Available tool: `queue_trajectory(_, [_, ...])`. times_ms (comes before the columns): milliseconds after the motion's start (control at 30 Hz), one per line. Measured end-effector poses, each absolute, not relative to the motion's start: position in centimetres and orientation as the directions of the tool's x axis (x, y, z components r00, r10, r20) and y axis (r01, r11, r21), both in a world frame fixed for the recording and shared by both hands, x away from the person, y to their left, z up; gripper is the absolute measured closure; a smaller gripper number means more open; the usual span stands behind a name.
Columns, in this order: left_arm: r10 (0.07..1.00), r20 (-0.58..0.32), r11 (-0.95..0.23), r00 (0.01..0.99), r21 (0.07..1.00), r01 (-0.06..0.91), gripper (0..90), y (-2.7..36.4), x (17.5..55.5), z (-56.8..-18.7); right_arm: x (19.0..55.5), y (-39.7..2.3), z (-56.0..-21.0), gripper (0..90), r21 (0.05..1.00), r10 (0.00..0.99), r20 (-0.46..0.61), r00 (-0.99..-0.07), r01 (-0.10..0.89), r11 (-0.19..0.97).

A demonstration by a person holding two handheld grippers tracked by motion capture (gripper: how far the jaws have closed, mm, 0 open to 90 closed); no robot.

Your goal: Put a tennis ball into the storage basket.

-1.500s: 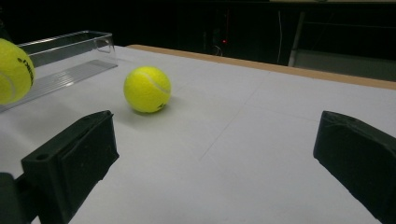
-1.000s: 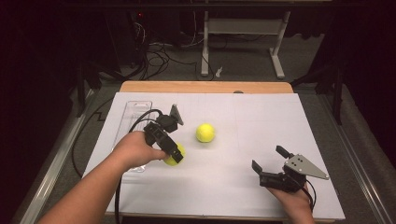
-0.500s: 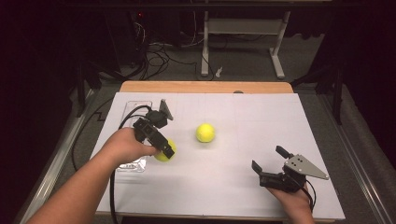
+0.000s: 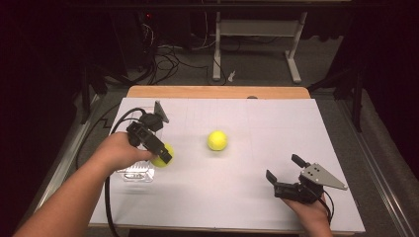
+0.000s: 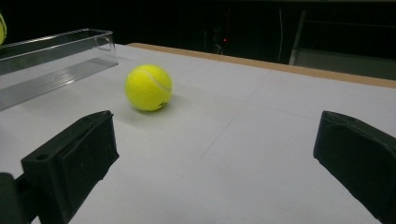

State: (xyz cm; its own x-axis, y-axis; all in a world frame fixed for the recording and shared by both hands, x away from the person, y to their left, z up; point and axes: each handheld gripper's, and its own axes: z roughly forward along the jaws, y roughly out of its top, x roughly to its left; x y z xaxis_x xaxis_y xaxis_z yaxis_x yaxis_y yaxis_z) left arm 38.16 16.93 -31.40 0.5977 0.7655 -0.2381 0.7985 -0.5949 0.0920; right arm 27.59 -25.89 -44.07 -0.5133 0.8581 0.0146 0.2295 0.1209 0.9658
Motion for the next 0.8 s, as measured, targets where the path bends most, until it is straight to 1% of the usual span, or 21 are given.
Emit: queue_trajectory(800, [0.818,-0.234,-0.520,0.525,0.087,0.850,27.3,21.6,38.3,-31.3,27.6,-25.9,-44.1,0.2,0.965,0.858,0.010,-0.514,0.230,0.126])
